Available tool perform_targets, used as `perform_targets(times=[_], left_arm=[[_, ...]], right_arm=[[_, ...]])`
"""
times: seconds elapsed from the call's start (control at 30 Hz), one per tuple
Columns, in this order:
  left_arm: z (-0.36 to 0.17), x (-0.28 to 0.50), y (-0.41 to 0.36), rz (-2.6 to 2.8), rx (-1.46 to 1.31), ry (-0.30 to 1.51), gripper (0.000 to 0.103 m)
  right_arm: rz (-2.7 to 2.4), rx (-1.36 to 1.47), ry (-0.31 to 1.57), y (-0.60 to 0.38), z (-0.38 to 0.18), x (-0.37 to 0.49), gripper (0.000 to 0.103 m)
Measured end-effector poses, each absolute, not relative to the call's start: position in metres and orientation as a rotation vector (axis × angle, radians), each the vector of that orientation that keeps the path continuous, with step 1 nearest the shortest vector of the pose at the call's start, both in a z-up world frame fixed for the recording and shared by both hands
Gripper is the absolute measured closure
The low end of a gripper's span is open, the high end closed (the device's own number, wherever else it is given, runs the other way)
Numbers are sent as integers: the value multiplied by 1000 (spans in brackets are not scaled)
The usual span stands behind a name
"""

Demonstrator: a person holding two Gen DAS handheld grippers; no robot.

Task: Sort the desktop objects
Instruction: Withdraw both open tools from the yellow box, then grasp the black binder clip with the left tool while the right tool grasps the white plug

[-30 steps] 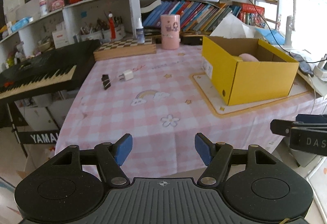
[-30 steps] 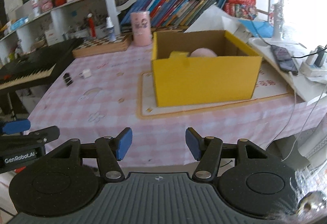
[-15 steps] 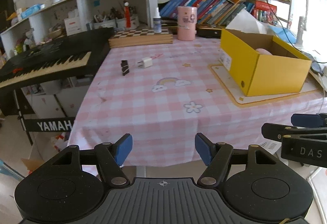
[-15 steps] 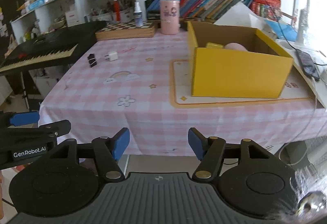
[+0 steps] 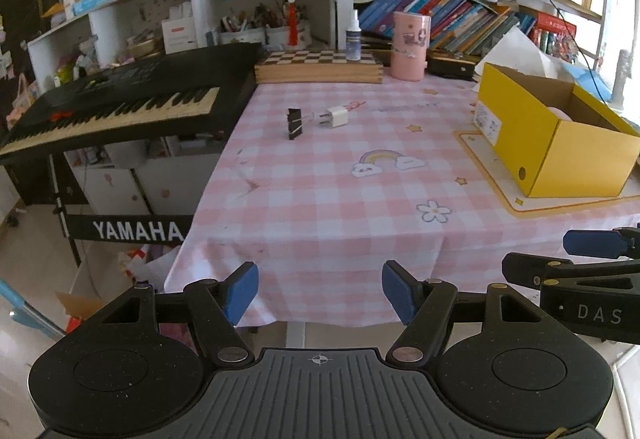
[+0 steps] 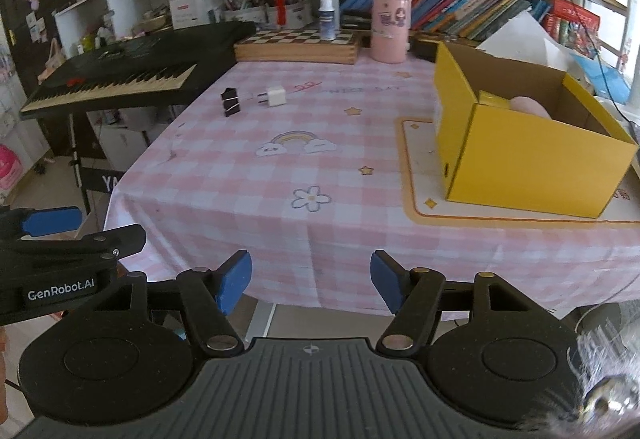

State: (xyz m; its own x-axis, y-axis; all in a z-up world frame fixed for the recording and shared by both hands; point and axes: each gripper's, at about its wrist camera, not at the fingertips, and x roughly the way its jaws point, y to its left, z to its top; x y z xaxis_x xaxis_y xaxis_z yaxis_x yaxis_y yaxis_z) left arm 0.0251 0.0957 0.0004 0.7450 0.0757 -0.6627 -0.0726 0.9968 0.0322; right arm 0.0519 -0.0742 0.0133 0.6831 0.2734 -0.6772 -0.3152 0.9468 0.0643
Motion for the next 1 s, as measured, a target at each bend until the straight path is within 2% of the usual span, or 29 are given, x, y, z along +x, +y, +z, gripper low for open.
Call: perform_targets(times=[0.43,1.0], left_arm=[[-5,42,101,100,5,740,33],[-14,130,92,100,33,778,33]], right_arm=[[358,-63,757,-64,9,75,39],[384,-53,762,-62,2,166,39]])
